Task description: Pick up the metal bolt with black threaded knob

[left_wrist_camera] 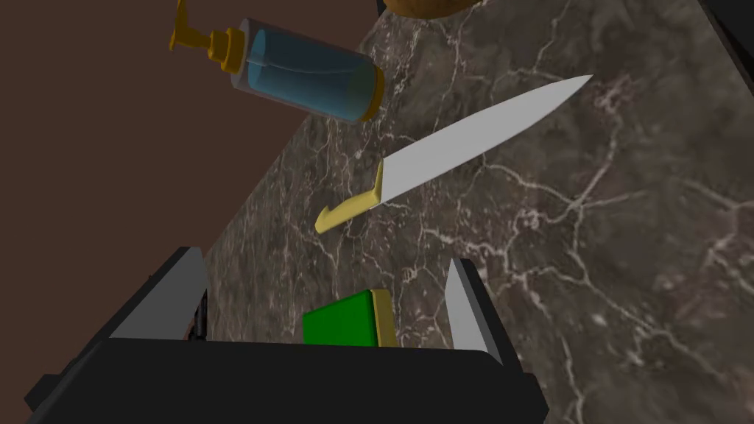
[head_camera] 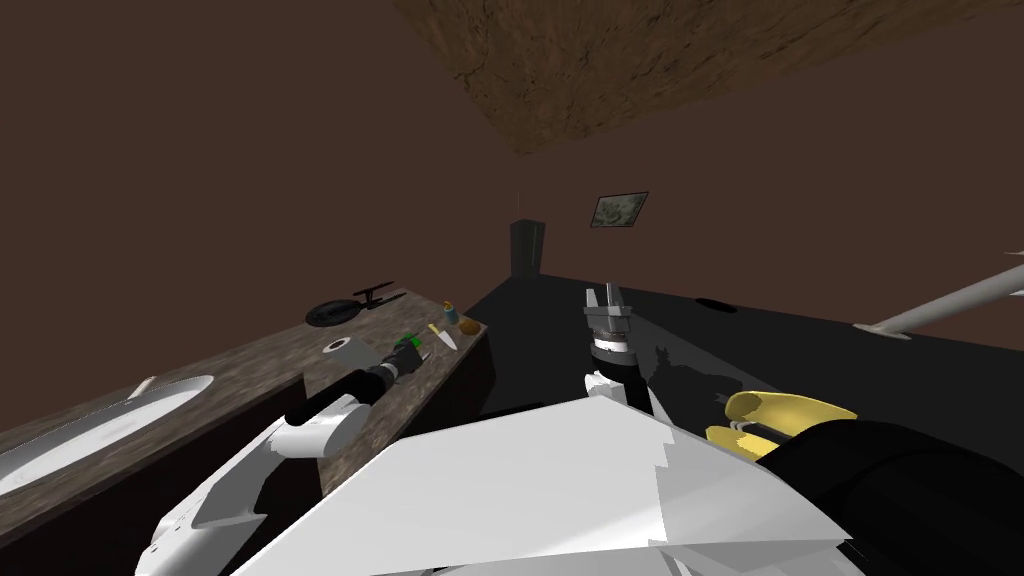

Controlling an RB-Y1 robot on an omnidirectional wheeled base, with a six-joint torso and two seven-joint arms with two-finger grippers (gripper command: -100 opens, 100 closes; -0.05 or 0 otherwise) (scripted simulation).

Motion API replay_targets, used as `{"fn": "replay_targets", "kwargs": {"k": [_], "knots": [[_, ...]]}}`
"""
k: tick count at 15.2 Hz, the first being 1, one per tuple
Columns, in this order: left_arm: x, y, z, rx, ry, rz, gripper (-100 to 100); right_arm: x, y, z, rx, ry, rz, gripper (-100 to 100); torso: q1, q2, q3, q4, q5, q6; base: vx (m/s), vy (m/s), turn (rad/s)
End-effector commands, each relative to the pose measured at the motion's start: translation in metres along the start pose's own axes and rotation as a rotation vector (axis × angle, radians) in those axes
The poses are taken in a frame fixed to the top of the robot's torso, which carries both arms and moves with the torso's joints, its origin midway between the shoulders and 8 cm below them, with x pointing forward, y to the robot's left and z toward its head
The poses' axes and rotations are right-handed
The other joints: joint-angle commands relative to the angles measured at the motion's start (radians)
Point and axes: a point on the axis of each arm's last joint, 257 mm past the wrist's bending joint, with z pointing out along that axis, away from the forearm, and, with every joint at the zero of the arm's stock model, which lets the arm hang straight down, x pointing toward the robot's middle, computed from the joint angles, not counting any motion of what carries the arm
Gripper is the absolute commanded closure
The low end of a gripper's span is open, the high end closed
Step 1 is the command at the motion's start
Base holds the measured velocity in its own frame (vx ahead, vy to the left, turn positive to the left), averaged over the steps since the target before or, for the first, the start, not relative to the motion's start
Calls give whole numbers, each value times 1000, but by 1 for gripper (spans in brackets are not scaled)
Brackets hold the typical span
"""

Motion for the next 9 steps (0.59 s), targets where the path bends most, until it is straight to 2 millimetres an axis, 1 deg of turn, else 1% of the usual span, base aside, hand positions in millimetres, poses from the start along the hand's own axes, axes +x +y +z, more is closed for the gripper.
{"fn": "replay_targets", "kwargs": {"k": [1, 2, 3, 5, 6, 7, 8, 9], "knots": [[-11, 9, -2, -49, -28, -30, -100, 0, 0, 0, 0, 0, 0, 0, 0, 0, 0, 0, 0, 0, 2, 7, -65], [-12, 10, -2, -55, -32, -30, -100, 0, 0, 0, 0, 0, 0, 0, 0, 0, 0, 0, 0, 0, 1, 6, -14], [-22, 13, -2, -86, -52, -63, -100, 0, 0, 0, 0, 0, 0, 0, 0, 0, 0, 0, 0, 0, 1, 4, -46], [-25, 18, -3, -105, -63, -63, -100, 0, 0, 0, 0, 0, 0, 0, 0, 0, 0, 0, 0, 0, 1, 5, -36], [-36, 23, -5, -142, -90, -97, -100, 0, 0, 0, 0, 0, 0, 0, 0, 0, 0, 0, 0, 0, 2, 4, -46], [-38, 25, -5, -152, -96, -97, -100, 0, 0, 0, 0, 0, 0, 0, 0, 0, 0, 0, 0, 0, 2, 6, -53], [-47, 28, -7, -179, -118, -130, -100, 0, 0, 0, 0, 0, 0, 0, 0, 0, 0, 0, 0, 0, 2, 6, -65], [-49, 32, -8, -195, -128, -130, -100, 0, 0, 0, 0, 0, 0, 0, 0, 0, 0, 0, 0, 0, 2, 7, -51]]}}
